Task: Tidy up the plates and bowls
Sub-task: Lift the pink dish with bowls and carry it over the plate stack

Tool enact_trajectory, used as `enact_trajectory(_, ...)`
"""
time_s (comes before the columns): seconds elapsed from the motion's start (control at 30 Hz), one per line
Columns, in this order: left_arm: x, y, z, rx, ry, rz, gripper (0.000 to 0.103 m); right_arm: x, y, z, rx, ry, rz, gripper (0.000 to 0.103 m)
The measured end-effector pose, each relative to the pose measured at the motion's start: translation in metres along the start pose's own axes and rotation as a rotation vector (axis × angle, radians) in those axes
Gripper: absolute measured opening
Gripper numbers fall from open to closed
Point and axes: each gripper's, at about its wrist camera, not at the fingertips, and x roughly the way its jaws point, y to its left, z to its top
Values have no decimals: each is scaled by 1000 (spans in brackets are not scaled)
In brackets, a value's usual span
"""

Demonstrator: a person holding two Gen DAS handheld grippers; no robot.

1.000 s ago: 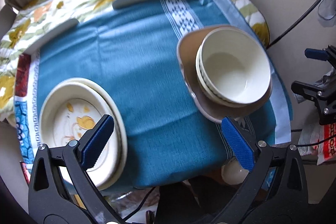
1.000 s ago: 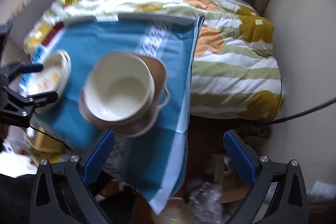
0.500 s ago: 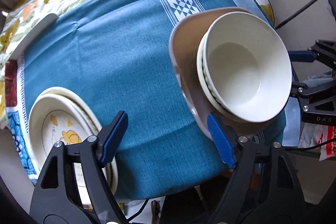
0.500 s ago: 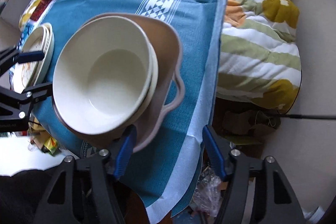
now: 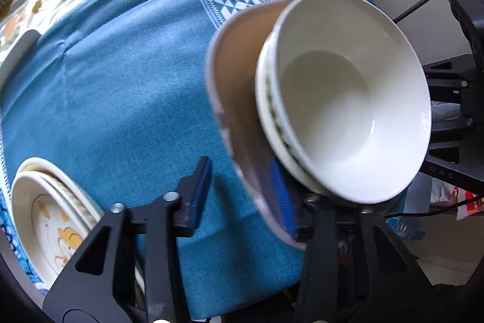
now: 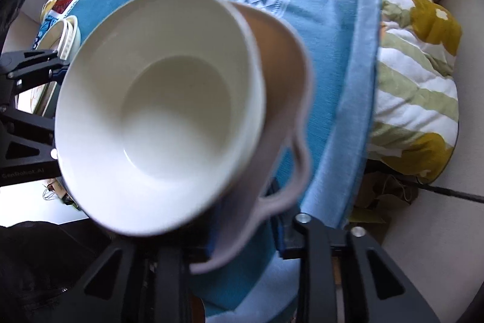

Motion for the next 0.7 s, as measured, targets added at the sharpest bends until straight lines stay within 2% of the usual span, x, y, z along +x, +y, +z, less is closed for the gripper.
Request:
enact_trajectory(0.1, 6, -7, 2, 34, -7, -36, 11, 0, 2, -2, -1, -33, 18, 13)
enact_trajectory(0.33, 8, -19, -1, 87, -37, 21, 11, -2, 7, -4, 5, -93, 4, 13)
enact_trajectory(0.5, -3, -12, -10, 45, -39, 27, 10, -6, 13, 2, -3, -106, 6, 13)
enact_trajectory(0.7, -41, 5, -19, -6, -107, 64, 10, -29, 28, 13, -57, -150, 4, 13)
